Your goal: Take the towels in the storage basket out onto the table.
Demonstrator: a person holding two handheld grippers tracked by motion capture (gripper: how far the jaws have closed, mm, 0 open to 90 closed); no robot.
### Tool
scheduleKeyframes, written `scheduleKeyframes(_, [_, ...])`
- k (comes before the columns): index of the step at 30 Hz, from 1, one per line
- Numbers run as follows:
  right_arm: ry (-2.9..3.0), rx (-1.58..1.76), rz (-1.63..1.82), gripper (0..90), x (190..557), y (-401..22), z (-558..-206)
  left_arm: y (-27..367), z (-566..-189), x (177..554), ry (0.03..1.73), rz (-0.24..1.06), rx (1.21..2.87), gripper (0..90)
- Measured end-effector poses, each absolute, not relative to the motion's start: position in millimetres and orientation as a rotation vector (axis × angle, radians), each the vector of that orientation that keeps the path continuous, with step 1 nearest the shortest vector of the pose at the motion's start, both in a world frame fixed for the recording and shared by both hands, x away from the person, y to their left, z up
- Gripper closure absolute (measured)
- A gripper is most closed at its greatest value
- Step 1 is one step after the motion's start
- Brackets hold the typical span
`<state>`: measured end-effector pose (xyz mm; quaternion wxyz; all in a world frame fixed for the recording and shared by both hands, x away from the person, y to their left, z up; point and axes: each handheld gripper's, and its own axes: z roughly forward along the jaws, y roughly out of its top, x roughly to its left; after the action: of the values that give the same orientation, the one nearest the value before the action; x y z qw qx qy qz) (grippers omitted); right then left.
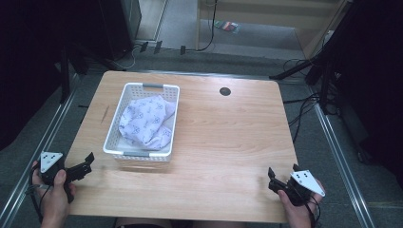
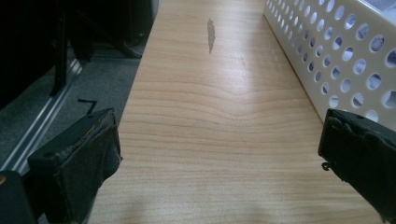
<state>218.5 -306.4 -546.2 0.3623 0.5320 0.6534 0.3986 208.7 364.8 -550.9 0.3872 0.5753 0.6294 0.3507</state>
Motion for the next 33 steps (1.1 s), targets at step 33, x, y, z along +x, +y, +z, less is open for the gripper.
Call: scheduleKeyframes(33, [1.629,1.408,1.027,12.1,219,-309,-546,353,-473,225,1.468,0.754,1.648,0.0])
